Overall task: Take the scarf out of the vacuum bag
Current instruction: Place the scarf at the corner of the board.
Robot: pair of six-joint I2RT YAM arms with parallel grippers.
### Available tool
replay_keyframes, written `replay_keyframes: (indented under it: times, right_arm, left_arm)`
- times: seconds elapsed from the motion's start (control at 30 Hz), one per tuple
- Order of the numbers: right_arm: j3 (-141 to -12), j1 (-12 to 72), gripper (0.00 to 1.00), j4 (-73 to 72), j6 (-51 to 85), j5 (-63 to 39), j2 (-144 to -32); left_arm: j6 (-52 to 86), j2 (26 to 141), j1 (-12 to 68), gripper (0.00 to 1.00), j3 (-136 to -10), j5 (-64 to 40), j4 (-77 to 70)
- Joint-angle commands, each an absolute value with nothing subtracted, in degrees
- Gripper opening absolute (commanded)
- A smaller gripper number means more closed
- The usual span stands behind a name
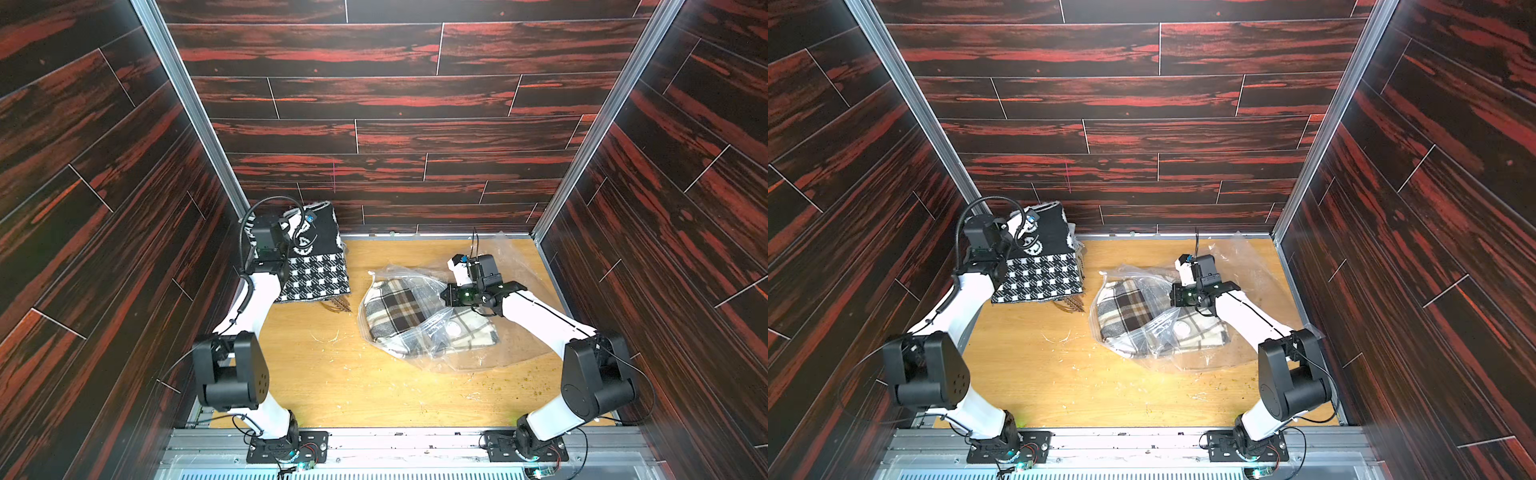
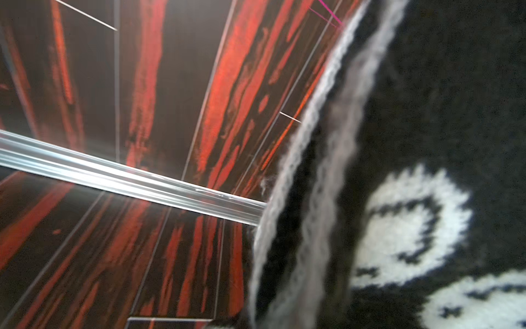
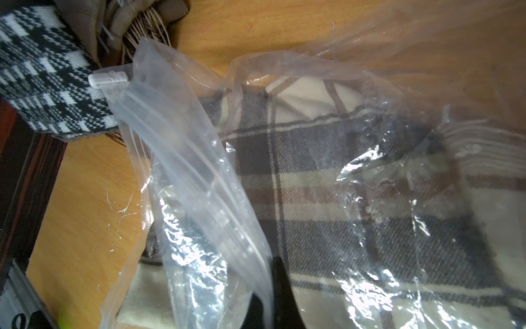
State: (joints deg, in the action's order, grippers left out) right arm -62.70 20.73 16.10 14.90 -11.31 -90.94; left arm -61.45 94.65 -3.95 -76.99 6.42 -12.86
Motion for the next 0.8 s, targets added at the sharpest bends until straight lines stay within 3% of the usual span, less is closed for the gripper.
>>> replay_keyframes:
  times: [0.0,0.7,0.77]
  right_arm:
    - [-61.7,20.3,0.0,15.1,14.1,-12.7,-90.8]
    - [-59.7,20.3,0.0,12.5,13.5,-14.0,-89.0]
    - [-59.5,20.3,0.0,12.2,13.8,-14.3,-88.9]
  left_arm:
    - [-60.3,95.7,-4.7,0.0,-80.9,6.3,-18.0]
    - [-49.7,124.5,-5.4,0.0,-93.5,10.2,-30.7]
    - [-48.6,126.7,-5.4,0.06,-94.3,10.9,-31.0]
